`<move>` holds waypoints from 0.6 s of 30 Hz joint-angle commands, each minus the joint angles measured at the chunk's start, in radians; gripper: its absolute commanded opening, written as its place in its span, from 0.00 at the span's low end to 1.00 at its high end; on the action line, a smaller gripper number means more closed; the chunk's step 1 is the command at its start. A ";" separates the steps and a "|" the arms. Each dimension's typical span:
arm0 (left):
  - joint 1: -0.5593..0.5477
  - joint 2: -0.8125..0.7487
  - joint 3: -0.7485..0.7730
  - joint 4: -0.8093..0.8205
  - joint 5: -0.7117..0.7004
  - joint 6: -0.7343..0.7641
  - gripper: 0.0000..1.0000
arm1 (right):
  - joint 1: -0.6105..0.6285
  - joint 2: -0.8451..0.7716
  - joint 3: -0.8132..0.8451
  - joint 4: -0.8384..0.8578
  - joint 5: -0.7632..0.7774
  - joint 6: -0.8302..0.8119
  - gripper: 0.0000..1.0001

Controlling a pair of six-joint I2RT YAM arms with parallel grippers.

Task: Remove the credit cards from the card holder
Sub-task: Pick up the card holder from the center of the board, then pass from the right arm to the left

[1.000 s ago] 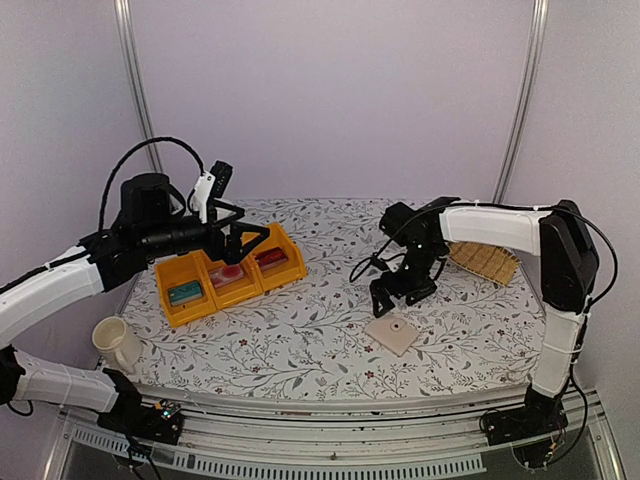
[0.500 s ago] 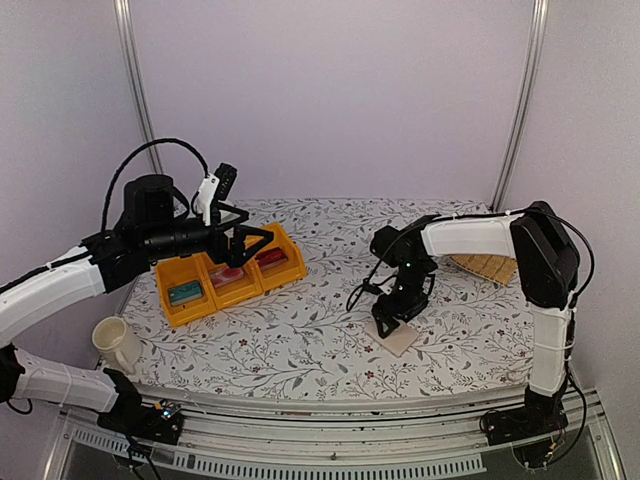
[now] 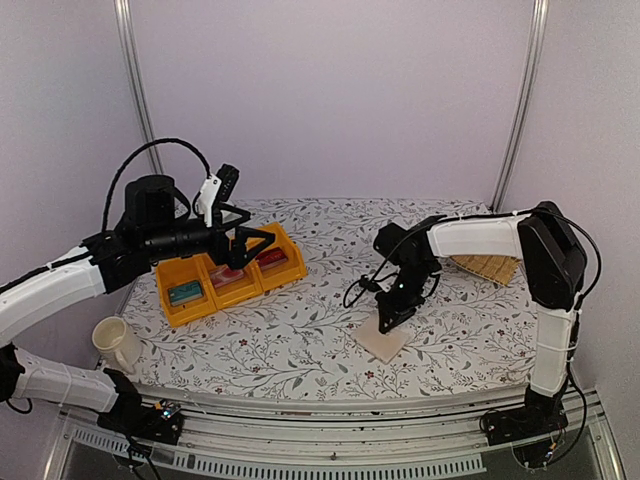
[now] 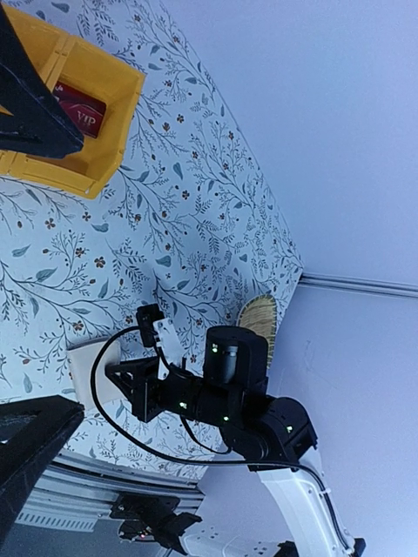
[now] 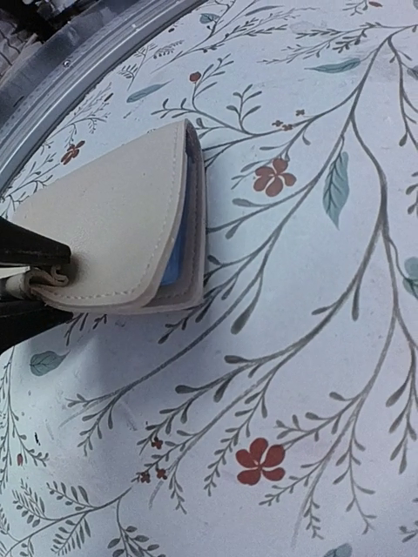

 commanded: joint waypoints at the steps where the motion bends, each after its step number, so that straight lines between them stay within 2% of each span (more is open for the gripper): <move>1: -0.027 0.024 0.015 0.011 0.003 -0.012 0.98 | 0.006 -0.020 -0.033 0.104 -0.068 0.043 0.03; 8: -0.058 0.038 -0.023 0.046 0.015 -0.045 0.98 | 0.006 -0.170 -0.057 0.259 -0.195 0.097 0.02; 13: -0.055 -0.043 -0.173 0.306 0.046 -0.174 0.98 | 0.005 -0.359 -0.163 0.547 -0.305 0.191 0.02; 18: -0.052 -0.043 -0.276 0.564 0.212 -0.322 0.98 | 0.006 -0.454 -0.168 0.720 -0.338 0.291 0.02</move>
